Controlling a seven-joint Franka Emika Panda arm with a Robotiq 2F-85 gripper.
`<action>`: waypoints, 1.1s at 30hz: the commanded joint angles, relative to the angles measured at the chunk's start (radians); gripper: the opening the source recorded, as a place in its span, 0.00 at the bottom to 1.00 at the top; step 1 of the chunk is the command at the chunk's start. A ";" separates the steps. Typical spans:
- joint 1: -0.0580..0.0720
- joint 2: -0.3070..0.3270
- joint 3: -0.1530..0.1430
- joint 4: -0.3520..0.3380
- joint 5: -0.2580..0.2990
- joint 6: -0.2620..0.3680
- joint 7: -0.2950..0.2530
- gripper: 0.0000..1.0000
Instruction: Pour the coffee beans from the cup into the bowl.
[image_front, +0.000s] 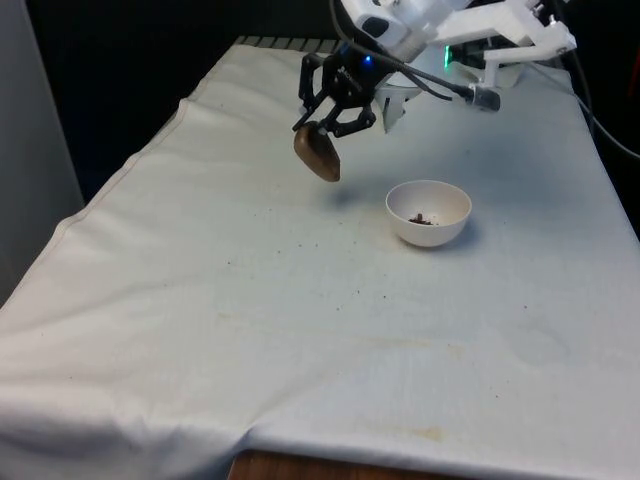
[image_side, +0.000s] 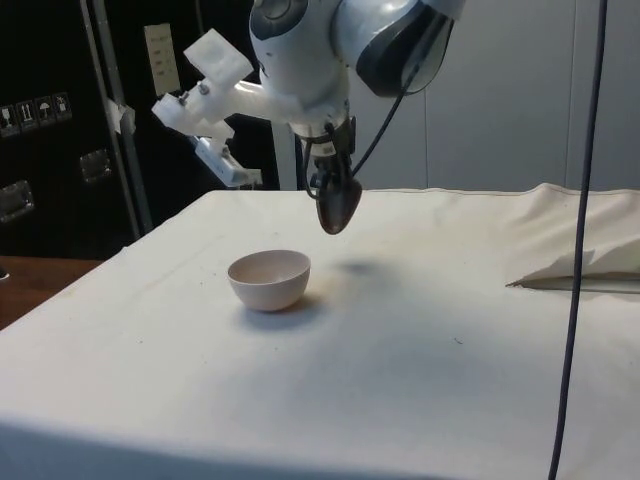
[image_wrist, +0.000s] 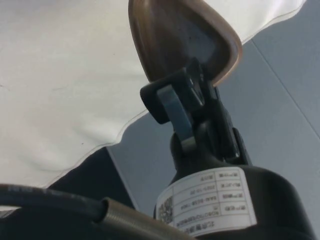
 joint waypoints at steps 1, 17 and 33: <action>-0.007 -0.001 0.001 -0.003 0.024 0.020 -0.013 0.04; -0.006 0.000 -0.004 -0.002 0.125 0.043 -0.012 0.04; -0.007 0.002 -0.009 -0.001 0.223 0.052 -0.013 0.04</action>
